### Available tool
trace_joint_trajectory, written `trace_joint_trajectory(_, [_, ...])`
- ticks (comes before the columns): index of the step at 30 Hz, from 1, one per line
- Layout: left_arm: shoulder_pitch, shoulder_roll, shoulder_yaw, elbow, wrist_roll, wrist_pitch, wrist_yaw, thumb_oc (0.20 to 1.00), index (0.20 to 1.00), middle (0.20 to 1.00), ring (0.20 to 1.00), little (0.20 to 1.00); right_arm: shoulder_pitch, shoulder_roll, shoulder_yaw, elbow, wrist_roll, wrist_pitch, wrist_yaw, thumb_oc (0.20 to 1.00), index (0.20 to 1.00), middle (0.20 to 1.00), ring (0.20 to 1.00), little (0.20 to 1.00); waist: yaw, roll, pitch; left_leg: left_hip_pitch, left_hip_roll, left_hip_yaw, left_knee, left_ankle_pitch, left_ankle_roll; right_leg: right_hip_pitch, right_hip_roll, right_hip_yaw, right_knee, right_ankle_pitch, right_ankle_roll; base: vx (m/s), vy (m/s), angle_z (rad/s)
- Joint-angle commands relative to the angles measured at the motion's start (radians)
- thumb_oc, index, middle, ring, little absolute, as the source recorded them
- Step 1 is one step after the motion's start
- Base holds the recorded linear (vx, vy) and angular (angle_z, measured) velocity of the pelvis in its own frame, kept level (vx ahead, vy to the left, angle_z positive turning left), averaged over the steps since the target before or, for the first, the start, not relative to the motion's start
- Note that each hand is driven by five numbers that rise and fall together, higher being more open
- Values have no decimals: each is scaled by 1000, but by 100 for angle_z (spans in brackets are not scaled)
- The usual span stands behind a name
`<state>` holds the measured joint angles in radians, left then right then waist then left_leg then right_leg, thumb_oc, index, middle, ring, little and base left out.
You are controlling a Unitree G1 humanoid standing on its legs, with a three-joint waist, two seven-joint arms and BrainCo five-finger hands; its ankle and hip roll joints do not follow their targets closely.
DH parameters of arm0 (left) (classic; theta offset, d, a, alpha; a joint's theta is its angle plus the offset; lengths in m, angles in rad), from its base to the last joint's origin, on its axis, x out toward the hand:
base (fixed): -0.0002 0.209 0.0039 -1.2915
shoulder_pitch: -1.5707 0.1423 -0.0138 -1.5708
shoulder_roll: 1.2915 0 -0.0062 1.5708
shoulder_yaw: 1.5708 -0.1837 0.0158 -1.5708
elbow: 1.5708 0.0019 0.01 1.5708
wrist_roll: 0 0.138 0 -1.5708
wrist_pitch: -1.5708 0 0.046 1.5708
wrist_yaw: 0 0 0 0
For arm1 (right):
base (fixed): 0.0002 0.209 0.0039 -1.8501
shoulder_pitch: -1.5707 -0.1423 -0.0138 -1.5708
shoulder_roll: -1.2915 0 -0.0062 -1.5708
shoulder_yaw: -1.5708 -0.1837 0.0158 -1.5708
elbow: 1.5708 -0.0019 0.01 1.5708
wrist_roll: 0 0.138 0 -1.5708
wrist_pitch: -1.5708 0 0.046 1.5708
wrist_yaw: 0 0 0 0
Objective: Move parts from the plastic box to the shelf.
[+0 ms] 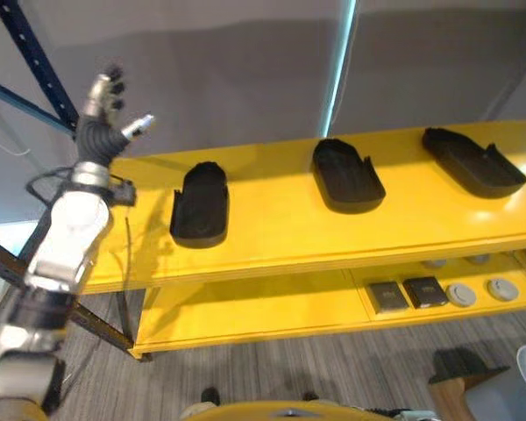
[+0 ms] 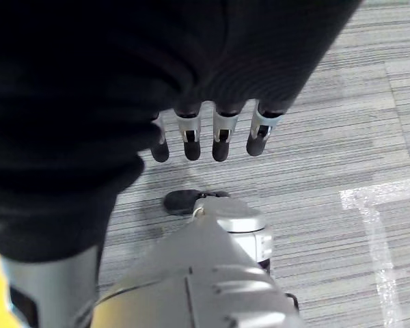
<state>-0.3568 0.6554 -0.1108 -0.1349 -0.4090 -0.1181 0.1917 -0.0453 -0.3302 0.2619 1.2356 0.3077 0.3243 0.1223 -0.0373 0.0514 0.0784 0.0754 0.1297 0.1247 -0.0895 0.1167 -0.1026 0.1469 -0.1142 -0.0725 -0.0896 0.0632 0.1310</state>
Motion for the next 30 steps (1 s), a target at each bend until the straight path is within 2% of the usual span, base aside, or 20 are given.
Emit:
trace_joint_trajectory(1, [-13, -22, 37, 13, -30, -75, -120, 200, 200, 200, 200, 200, -39, 36, 9, 63, 23, -4, 14, 1000, 1000, 1000, 1000, 1000, 28, -24, 55, 63, -23, 30, 2, -160, 31, 31, 31, -85, 2, -123, -61, 42, -19, 10])
trace_joint_trajectory(4, [89, -81, 28, -34, 24, -107, -187, 200, 200, 200, 200, 200, -31, 52, 11, 58, 47, -8, 7, 1000, 1000, 1000, 1000, 1000, 43, -31, 54, 61, -30, 18, 2, -166, 37, 33, 29, -90, 2, -122, -59, 48, -11, 18])
trace_joint_trajectory(6, [178, -111, 5, -45, -10, -115, -246, 200, 200, 200, 200, 200, -28, 60, 13, 57, 30, 1, 12, 1000, 1000, 1000, 1000, 1000, 60, -34, 63, 54, -34, 10, 2, -168, 41, 30, 27, -100, 2, -120, -60, 35, 1, 10])
trace_joint_trajectory(7, [196, -121, -4, -48, -44, -109, -254, 200, 200, 200, 200, 200, -26, 59, 15, 58, 22, 5, 19, 1000, 1000, 1000, 1000, 1000, 64, -33, 66, 52, -35, 7, 2, -170, 42, 29, 26, -104, 2, -120, -60, 0, 0, 0])
trace_joint_trajectory(10, [238, -135, -35, -57, -1, -112, -264, 200, 200, 200, 200, 200, -24, 56, 17, 60, 23, 10, 22, 1000, 1000, 1000, 1000, 1000, 74, -31, 77, 43, -37, 2, 2, -170, 43, 24, 26, -111, 2, -118, -61, 10, -5, 13])
trace_joint_trajectory(11, [258, -134, -71, -50, -33, -114, -256, 200, 200, 200, 200, 200, -25, 52, 23, 63, 53, 6, 17, 1000, 1000, 1000, 1000, 1000, 79, -26, 88, 34, -39, -2, 2, -169, 43, 16, 25, -117, 2, -116, -59, 3, -7, 17])
trace_joint_trajectory(17, [276, -139, -139, -42, -56, -105, -272, 200, 200, 200, 200, 200, -36, 39, 27, 65, 83, 5, 18, 1000, 1000, 1000, 1000, 1000, 80, -13, 108, 15, -41, -7, 2, -165, 41, -7, 24, -120, 2, -112, -58, -1, -8, 10])
trace_joint_trajectory(20, [275, -140, -179, -31, -65, -110, -244, 200, 200, 200, 200, 200, -43, 29, 25, 59, 111, 3, 10, 1000, 1000, 1000, 1000, 1000, 74, -3, 122, -3, -39, -3, 2, -159, 36, -25, 23, -117, 2, -109, -57, -18, 4, 0])
trace_joint_trajectory(22, [259, -147, -202, -15, -127, -108, -207, 200, 200, 200, 200, 200, -52, 16, 27, 50, 112, -3, 5, 1000, 1000, 1000, 1000, 1000, 65, 8, 142, -25, -37, 1, 2, -151, 32, -51, 23, -109, 2, -104, -58, -99, 22, -3])
trace_joint_trajectory(25, [225, -164, -226, 21, -166, -137, -147, 200, 200, 200, 200, 200, -65, 2, 32, 48, 111, -12, 9, 1000, 1000, 1000, 1000, 1000, 50, 17, 173, -46, -37, 3, 2, -141, 29, -75, 26, -97, 2, -96, -61, -88, 9, -9])
trace_joint_trajectory(30, [193, -191, -238, 62, -131, -146, -90, 200, 200, 200, 200, 200, -63, 0, 36, 32, 112, -15, 7, 1000, 1000, 1000, 1000, 1000, 32, 20, 197, -54, -33, 5, 2, -135, 26, -87, 30, -83, 2, -90, -63, 2, -10, -7])
